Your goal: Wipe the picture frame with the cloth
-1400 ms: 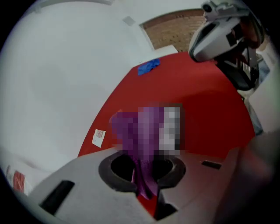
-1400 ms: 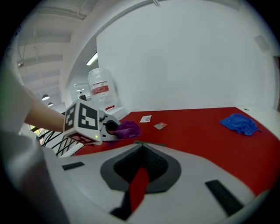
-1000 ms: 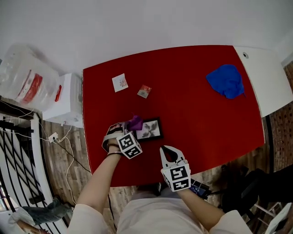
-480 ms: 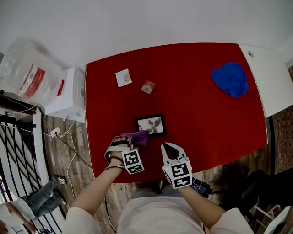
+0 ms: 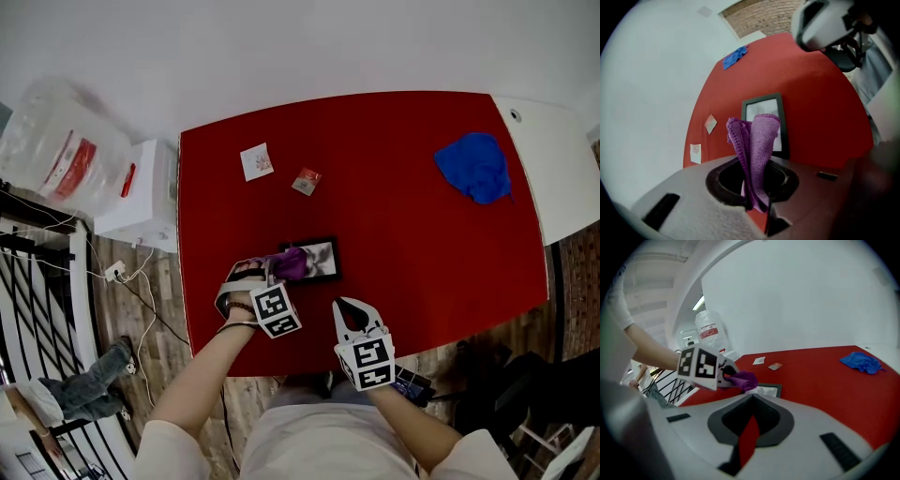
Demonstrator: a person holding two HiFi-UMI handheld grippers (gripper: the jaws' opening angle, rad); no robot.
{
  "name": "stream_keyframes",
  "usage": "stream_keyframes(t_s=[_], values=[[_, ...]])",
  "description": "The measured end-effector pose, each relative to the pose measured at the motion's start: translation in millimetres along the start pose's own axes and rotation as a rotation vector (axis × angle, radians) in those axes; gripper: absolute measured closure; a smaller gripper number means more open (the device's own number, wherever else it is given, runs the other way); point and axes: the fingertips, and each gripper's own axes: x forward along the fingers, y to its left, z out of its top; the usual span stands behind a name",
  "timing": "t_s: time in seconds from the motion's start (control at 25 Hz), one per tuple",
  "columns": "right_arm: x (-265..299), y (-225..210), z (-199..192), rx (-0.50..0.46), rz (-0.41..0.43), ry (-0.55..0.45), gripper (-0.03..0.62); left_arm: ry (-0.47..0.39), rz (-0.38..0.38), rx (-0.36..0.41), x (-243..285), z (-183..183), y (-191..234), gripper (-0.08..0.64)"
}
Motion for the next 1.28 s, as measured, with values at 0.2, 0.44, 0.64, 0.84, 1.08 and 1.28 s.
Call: stream_keyframes(t_s=[0.2,0.44,0.64,0.84,1.08,1.28], values=[[-4,-4,-7,0.016,-0.011,0.007,0.588,0.050,0.020,0.047,29,11,31,0.499],[-8,-18,-13,0.042,-0.035,0.011,0.588,0.065,0.007,0.101,38,15,23,0.499],[-3,-20,-9,0.044,-0.032,0.004,0.588,0.044,-0.035,0.111,21,20,-6,0.499],[2,-12,-6,0.039,-0.013,0.002,0.589,0.017,-0.084,0.120,-2,22,-48,0.499],[6,1,-9,0.040,0.011,0.009,0.589,0.006,-0.100,0.128,-17,19,-67,0.499],[2,-3,-11,0.035,0.002,0.012,0.588,-0.007,-0.056,0.094,-13,27,-38,0.499]])
